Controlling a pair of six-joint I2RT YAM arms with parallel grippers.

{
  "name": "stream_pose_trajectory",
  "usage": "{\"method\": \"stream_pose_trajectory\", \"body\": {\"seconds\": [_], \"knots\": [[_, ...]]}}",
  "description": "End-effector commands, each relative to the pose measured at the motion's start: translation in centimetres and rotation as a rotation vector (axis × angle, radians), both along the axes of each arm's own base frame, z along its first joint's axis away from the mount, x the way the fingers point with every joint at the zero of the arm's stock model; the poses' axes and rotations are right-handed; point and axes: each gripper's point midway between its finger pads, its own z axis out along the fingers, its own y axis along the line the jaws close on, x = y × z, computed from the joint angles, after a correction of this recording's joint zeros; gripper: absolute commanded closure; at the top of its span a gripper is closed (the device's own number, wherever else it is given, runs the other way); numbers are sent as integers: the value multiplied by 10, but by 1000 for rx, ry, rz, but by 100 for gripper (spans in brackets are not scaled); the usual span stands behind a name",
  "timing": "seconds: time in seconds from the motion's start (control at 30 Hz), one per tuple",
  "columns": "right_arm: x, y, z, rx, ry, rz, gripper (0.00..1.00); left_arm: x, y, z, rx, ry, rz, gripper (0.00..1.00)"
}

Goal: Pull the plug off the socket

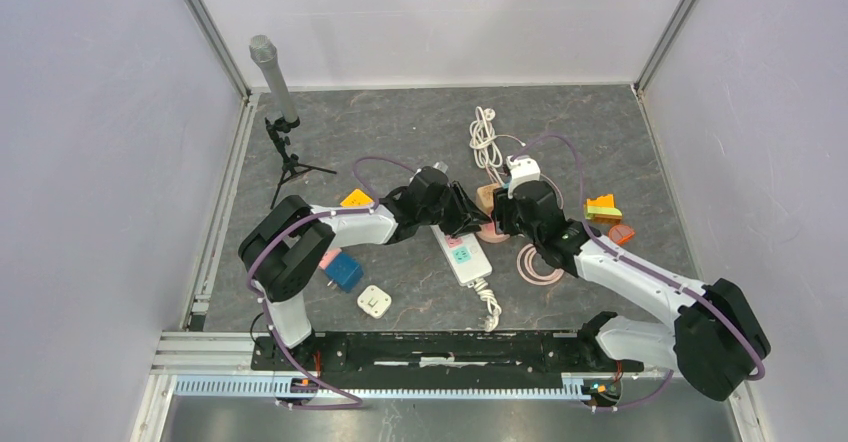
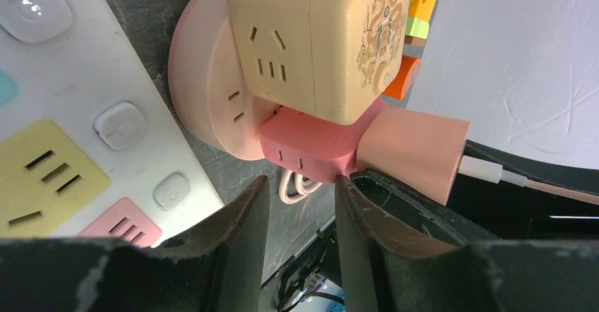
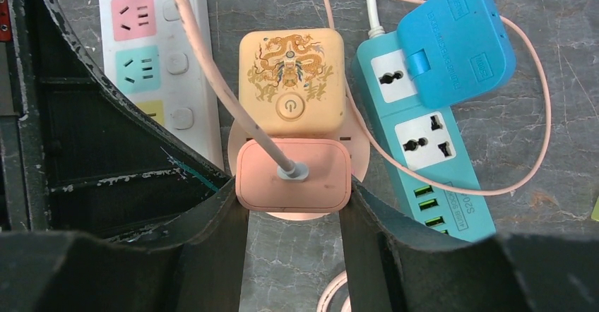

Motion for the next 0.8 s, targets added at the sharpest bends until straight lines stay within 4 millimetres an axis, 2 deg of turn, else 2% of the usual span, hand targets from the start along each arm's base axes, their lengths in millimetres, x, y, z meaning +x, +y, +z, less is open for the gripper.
{"method": "stream_pose_trajectory", "body": {"seconds": [0.0,0.07,0.23,0.43,0.67,0.7,0.77], "knots": [[23,41,84,217,-179,64,100,0,17,-36,142,28,31,55],[24,39,87,172,-218,93,100,0,16,-36,140,29,28,55],[29,24,79,30,-248,76,100,2,13,-31,128,19,22,55],[30,19,74,-67,-267,82,100,5,9,-28,127,19,24,55],[30,14,56,-76,-204,32,100,13,9,-14,114,-28,38,55],[30,12,54,-72,-196,17,98,14,9,-13,115,-35,38,55],[32,9,52,-85,-180,-12,83,16,9,-10,114,-50,40,55]]}}
